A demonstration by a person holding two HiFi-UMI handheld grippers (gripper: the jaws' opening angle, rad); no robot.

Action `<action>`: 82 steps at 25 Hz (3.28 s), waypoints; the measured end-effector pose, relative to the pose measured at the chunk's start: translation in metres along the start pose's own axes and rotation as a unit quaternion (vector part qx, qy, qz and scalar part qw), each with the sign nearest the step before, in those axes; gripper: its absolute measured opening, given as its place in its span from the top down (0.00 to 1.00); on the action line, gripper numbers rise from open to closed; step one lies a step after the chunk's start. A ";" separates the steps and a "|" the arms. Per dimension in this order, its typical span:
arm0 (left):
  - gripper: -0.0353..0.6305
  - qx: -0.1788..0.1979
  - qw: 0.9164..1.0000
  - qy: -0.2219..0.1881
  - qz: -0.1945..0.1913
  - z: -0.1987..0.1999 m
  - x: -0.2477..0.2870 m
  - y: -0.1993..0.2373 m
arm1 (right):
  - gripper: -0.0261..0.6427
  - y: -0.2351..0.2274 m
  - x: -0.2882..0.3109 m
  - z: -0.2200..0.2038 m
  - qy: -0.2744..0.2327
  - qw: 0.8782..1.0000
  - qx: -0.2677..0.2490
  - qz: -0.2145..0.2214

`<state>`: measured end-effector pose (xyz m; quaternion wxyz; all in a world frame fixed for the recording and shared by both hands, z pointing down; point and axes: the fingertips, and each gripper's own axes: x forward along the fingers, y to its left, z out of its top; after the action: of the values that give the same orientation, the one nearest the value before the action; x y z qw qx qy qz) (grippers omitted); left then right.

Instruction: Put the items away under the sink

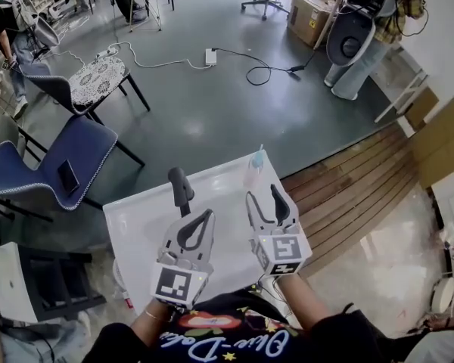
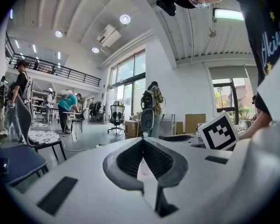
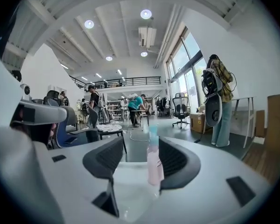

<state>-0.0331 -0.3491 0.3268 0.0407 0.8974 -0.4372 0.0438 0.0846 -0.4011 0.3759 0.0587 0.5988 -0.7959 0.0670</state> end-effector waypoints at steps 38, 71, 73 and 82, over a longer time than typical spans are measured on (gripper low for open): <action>0.94 -0.005 1.000 0.011 0.022 -0.005 0.020 0.016 | 0.55 -0.025 0.054 -0.041 0.059 0.998 -0.008 -0.014; 0.94 -0.029 0.998 0.027 0.048 -0.015 0.028 0.031 | 0.55 -0.035 0.090 -0.079 0.098 0.995 -0.009 -0.005; 0.94 -0.030 0.998 0.026 0.050 -0.015 0.028 0.032 | 0.55 -0.036 0.091 -0.079 0.097 0.995 -0.011 -0.007; 0.94 -0.030 0.998 0.028 0.057 -0.015 0.029 0.035 | 0.55 -0.040 0.097 -0.080 0.090 0.996 -0.010 -0.008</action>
<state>-0.0434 -0.3914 0.3461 0.0772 0.8680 -0.4871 0.0581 0.0972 -0.4898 0.4727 0.1368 0.5963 -0.7830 0.1124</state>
